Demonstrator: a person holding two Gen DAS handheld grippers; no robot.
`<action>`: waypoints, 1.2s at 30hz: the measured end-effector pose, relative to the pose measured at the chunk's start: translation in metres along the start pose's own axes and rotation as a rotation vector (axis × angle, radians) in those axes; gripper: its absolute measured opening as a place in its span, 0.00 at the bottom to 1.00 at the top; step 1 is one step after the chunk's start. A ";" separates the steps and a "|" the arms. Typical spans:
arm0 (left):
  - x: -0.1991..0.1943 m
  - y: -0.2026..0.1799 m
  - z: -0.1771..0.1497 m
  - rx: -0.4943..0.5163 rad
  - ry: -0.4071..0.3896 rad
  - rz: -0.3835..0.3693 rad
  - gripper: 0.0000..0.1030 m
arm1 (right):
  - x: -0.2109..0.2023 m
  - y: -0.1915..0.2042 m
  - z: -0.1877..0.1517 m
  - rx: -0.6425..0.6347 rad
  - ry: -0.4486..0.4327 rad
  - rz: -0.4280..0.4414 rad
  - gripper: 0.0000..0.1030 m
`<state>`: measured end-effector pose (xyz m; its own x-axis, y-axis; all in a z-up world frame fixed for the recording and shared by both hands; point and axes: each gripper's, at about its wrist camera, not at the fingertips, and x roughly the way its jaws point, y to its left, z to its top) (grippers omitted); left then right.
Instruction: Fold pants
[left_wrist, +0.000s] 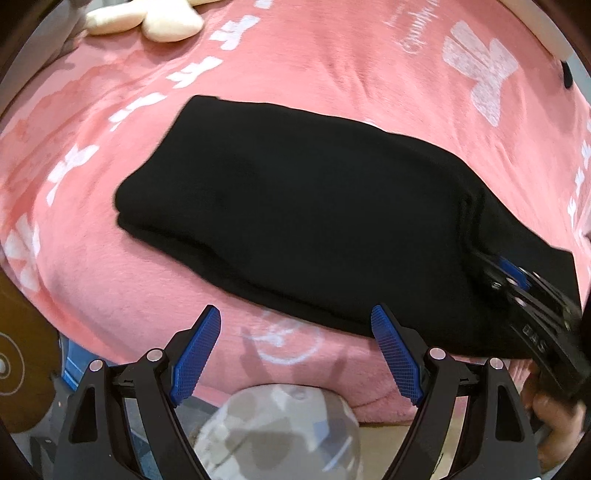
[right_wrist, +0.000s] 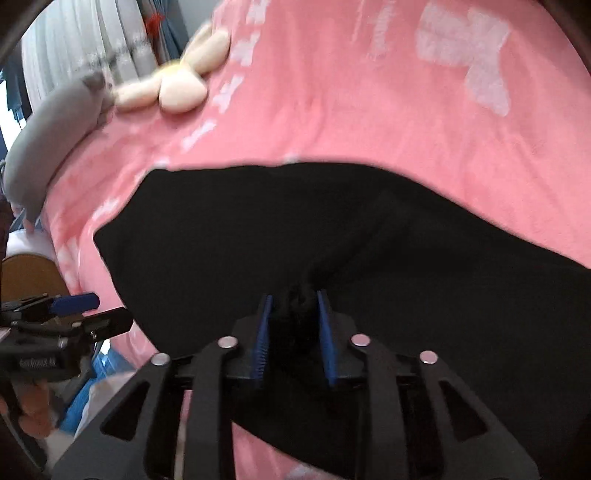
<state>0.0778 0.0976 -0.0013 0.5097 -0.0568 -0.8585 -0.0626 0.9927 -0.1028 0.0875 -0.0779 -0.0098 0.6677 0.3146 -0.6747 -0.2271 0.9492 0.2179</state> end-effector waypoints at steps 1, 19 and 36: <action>-0.001 0.009 0.002 -0.025 -0.003 -0.016 0.79 | -0.010 0.001 0.001 0.019 -0.001 0.008 0.40; -0.032 0.063 0.069 -0.319 -0.302 -0.329 0.12 | -0.115 -0.087 -0.064 0.323 -0.133 -0.137 0.77; -0.028 -0.155 -0.040 0.260 -0.105 -0.228 0.80 | -0.132 -0.135 -0.059 0.406 -0.134 0.019 0.79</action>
<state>0.0390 -0.0594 0.0183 0.5717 -0.2817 -0.7706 0.2759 0.9505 -0.1427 -0.0117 -0.2482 0.0079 0.7583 0.3048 -0.5762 0.0396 0.8607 0.5075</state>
